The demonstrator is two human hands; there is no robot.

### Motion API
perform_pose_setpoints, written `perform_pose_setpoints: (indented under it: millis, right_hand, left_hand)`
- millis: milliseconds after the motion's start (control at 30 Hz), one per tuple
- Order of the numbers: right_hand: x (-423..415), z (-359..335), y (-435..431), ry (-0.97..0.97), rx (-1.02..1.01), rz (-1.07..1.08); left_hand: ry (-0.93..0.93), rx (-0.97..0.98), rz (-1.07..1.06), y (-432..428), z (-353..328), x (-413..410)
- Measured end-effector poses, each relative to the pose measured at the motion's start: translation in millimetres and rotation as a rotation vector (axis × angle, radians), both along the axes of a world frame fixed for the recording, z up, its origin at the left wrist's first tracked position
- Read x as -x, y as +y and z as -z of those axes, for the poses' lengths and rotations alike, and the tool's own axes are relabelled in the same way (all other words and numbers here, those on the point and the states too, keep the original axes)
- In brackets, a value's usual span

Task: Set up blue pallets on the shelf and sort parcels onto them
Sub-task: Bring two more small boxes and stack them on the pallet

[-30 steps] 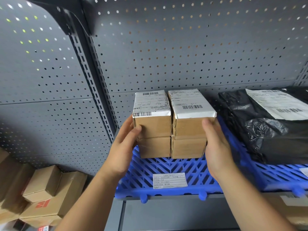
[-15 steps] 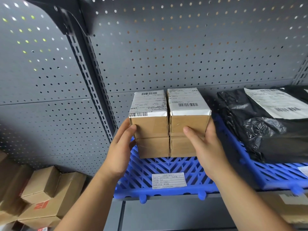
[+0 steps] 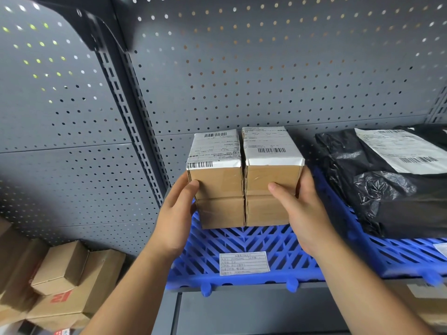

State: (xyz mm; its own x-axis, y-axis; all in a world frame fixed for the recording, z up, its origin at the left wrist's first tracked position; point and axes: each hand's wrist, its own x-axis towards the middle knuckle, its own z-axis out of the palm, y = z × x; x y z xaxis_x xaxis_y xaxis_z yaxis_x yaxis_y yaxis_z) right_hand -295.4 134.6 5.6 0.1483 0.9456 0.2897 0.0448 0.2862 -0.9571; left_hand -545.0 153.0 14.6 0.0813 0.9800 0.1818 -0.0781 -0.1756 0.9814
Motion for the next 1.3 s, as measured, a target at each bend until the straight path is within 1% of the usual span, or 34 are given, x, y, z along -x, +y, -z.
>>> perform_pose_setpoints:
  millis: [200,500,700,800,933,1133,1200,1300]
  right_hand:
    - [-6.2,2.2,3.9,-0.014,0.006,-0.015]
    - [-8.2,-3.6,-12.1,0.052,-0.05,-0.024]
    - [-5.5,-9.0,-31.4,-0.013,-0.019,0.016]
    - [-3.2,-9.8,-39.4,-0.03,-0.007,0.05]
    - [2.6,-13.8,-53.6,-0.059,0.042,0.127]
    - [10.5,-24.0,-90.6,-0.106,0.094,0.215]
    - [13.0,-26.8,-104.6,-0.125,0.098,0.245]
    - [13.6,-25.5,-124.9,-0.174,0.088,0.294]
  left_hand:
    - [0.012,0.006,-0.027,-4.2,-4.8,-3.2]
    - [0.051,-0.028,-0.126,-30.9,-13.2,-13.2]
    - [0.049,0.003,-0.278,-56.9,-13.5,-13.7]
    - [0.065,-0.008,-0.322,-70.2,-13.9,-11.9]
    - [0.113,-0.066,-0.332,-82.2,-21.0,-10.4]
    - [0.104,-0.113,-0.27,-98.9,-32.3,-3.5]
    - [0.087,-0.132,-0.251,-108.2,-34.0,-4.4]
    - [-0.015,-0.121,-0.219,-122.0,-33.6,-9.6]
